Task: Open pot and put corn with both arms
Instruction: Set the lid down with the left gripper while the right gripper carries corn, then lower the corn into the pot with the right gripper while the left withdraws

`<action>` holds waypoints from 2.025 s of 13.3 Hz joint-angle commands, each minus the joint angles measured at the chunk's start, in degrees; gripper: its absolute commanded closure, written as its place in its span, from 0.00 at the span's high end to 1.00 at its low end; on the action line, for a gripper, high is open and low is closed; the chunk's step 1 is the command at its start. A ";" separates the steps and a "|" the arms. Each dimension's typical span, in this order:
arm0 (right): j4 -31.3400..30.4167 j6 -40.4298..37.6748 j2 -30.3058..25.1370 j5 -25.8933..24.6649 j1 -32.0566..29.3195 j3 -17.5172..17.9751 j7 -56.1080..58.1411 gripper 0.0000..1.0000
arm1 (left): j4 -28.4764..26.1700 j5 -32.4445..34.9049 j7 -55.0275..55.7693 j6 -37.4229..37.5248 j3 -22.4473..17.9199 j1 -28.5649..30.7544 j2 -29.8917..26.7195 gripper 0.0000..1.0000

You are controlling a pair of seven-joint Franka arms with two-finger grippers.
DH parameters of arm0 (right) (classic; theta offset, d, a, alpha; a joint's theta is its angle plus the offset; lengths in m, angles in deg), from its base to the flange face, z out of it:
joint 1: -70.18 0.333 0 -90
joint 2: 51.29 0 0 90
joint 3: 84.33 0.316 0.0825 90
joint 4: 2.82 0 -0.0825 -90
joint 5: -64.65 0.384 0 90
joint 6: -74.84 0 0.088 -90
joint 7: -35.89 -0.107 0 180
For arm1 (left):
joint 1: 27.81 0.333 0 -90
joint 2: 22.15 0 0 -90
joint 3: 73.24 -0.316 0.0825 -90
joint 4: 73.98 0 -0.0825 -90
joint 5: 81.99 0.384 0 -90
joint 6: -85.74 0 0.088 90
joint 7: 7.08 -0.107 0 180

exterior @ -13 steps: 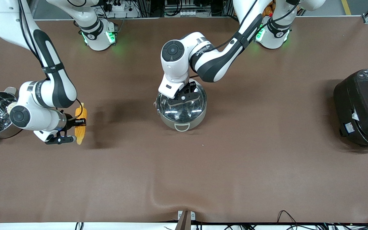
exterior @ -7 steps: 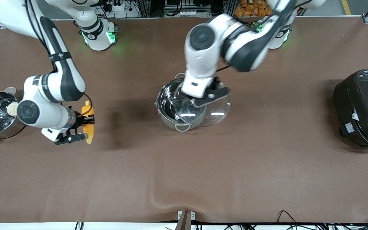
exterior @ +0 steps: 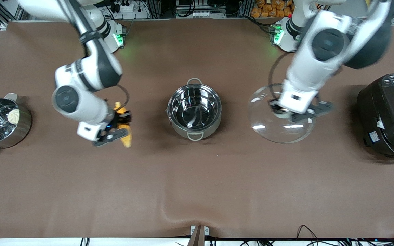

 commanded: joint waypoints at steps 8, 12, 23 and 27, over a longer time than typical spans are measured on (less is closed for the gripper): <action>18.81 -2.48 14.39 -12.77 20.19 -1.05 -4.72 0.02 | -30.28 -2.26 -14.25 -29.81 0.75 10.99 -0.60 0.00; 24.80 -5.84 18.45 -14.72 23.98 -1.14 -7.71 0.02 | -33.80 -1.29 -14.52 -36.59 0.67 10.99 4.86 0.00; 24.19 -5.92 20.04 -17.09 28.03 -1.32 -12.19 0.02 | -32.67 -0.06 -14.69 -39.15 0.49 13.36 2.33 1.00; 24.10 -5.84 20.56 -17.09 28.56 -1.32 -14.39 0.02 | -16.64 -0.15 -14.52 -20.14 0.58 13.36 -2.34 1.00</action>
